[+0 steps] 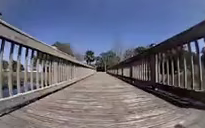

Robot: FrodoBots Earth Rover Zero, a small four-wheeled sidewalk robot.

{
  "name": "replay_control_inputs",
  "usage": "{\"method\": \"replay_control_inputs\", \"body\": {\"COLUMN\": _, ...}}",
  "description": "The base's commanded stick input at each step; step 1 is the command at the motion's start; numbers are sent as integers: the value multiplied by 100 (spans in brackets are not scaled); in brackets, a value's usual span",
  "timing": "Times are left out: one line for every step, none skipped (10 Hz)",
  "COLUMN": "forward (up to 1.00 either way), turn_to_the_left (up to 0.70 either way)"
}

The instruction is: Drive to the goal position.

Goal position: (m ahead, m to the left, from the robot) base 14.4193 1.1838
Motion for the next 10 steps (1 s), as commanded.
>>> {"method": "replay_control_inputs", "body": {"forward": 50, "turn_to_the_left": 0}}
{"method": "replay_control_inputs", "body": {"forward": 50, "turn_to_the_left": 0}}
{"method": "replay_control_inputs", "body": {"forward": 50, "turn_to_the_left": 0}}
{"method": "replay_control_inputs", "body": {"forward": 50, "turn_to_the_left": 0}}
{"method": "replay_control_inputs", "body": {"forward": 50, "turn_to_the_left": 0}}
{"method": "replay_control_inputs", "body": {"forward": 50, "turn_to_the_left": 0}}
{"method": "replay_control_inputs", "body": {"forward": 50, "turn_to_the_left": 0}}
{"method": "replay_control_inputs", "body": {"forward": 50, "turn_to_the_left": 0}}
{"method": "replay_control_inputs", "body": {"forward": 50, "turn_to_the_left": 0}}
{"method": "replay_control_inputs", "body": {"forward": 50, "turn_to_the_left": 0}}
